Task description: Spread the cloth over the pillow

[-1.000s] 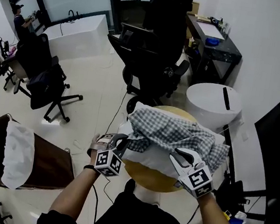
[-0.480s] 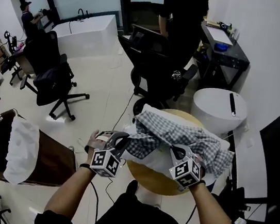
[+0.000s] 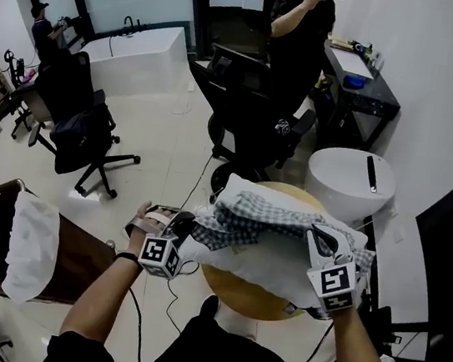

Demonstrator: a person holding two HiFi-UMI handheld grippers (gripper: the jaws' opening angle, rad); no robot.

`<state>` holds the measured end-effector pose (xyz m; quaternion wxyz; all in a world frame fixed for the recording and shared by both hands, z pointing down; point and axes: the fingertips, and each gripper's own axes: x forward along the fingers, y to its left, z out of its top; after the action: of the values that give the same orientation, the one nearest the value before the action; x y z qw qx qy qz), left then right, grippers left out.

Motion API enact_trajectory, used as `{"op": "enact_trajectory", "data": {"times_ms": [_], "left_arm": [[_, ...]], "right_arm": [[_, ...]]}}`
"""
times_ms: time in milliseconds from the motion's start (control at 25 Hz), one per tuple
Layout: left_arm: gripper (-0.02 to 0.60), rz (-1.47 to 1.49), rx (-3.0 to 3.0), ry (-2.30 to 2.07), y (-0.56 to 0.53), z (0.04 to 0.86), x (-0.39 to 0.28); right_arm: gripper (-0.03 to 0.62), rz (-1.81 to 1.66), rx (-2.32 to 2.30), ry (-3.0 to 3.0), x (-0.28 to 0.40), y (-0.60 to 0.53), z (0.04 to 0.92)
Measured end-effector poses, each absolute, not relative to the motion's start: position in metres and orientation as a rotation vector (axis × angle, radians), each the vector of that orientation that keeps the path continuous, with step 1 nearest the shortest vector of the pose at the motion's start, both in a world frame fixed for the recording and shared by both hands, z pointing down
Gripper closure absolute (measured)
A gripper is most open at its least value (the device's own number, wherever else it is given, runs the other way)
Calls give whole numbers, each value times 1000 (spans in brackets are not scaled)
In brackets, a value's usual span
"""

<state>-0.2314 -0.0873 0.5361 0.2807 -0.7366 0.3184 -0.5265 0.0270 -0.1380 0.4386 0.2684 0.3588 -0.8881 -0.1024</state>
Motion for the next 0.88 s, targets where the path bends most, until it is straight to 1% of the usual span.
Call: {"op": "enact_trajectory", "data": {"times_ms": [360,560,760,800,840,880], "left_arm": [[581,-1533,-1780,733,-148,543,-258],[581,-1639,-1798,697,-171,583,-270],[575,-1754,-1949,631,-164,633,-270],[527,-1763,-1987,614,-161,640,-268],[433,-1773,-2009,591,-158,647,-269],[357,-1779,-2019,567,-156,652,-270]], "right_arm": [[585,-262,1105,-2420,59,-135,391],[585,-247,1113,-2390,65,-131,401],[585,-193,1076,-2350,60,-127,429],[585,-179,1071,-2350,59,-126,432],[585,-169,1068,-2350,57,-126,434],[585,-162,1064,-2351,56,-126,435]]}}
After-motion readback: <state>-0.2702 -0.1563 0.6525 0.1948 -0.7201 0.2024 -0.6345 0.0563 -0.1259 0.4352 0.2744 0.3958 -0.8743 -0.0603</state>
